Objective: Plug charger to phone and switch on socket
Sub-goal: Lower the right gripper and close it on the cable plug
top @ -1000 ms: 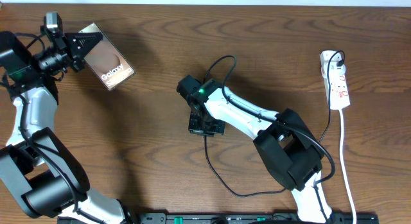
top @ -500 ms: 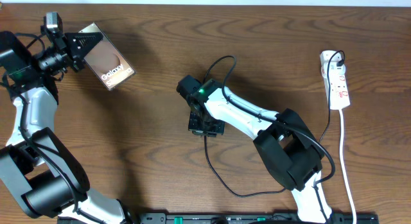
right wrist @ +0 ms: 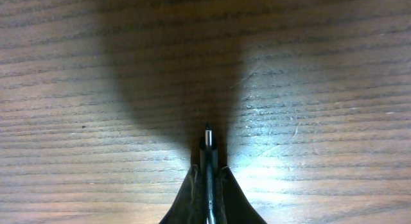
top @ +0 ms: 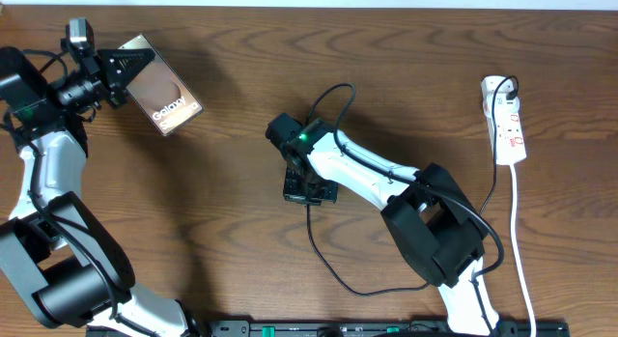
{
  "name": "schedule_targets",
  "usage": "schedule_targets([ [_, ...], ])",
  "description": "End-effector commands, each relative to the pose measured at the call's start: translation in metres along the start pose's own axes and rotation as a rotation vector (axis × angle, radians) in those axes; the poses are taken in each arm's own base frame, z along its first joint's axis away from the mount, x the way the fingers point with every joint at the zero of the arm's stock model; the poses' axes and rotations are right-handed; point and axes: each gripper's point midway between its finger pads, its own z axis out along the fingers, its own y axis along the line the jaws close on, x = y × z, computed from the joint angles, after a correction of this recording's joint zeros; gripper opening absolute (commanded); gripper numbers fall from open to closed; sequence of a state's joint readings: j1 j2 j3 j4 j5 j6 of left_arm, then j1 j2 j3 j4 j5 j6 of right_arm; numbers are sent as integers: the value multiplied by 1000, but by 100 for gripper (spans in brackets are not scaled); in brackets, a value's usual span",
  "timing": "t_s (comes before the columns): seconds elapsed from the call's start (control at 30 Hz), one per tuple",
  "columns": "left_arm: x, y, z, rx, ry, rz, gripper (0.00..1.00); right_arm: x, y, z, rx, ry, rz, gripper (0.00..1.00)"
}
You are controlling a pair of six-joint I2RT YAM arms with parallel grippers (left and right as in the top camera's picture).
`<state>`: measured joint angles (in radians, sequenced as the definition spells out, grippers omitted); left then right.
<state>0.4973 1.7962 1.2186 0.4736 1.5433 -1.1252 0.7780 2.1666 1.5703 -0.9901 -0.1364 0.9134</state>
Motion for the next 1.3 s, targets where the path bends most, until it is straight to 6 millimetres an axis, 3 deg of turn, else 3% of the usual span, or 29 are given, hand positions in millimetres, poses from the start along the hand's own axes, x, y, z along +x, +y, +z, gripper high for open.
schedule_targets([
  [0.0, 3, -4, 0, 11, 24, 21, 7, 6, -6, 0, 21, 23, 10, 1],
  [0.17, 3, -4, 0, 11, 24, 20, 7, 19, -19, -1, 74, 74, 21, 1],
  [0.4, 3, -4, 0, 11, 25, 20, 7, 29, -21, 0, 89, 101, 12, 1],
  [0.7, 3, -4, 0, 11, 24, 20, 7, 42, -30, 16, 104, 141, 11, 1],
  [1.27, 3, -4, 0, 11, 25, 20, 7, 53, -38, 24, 122, 172, 9, 1],
])
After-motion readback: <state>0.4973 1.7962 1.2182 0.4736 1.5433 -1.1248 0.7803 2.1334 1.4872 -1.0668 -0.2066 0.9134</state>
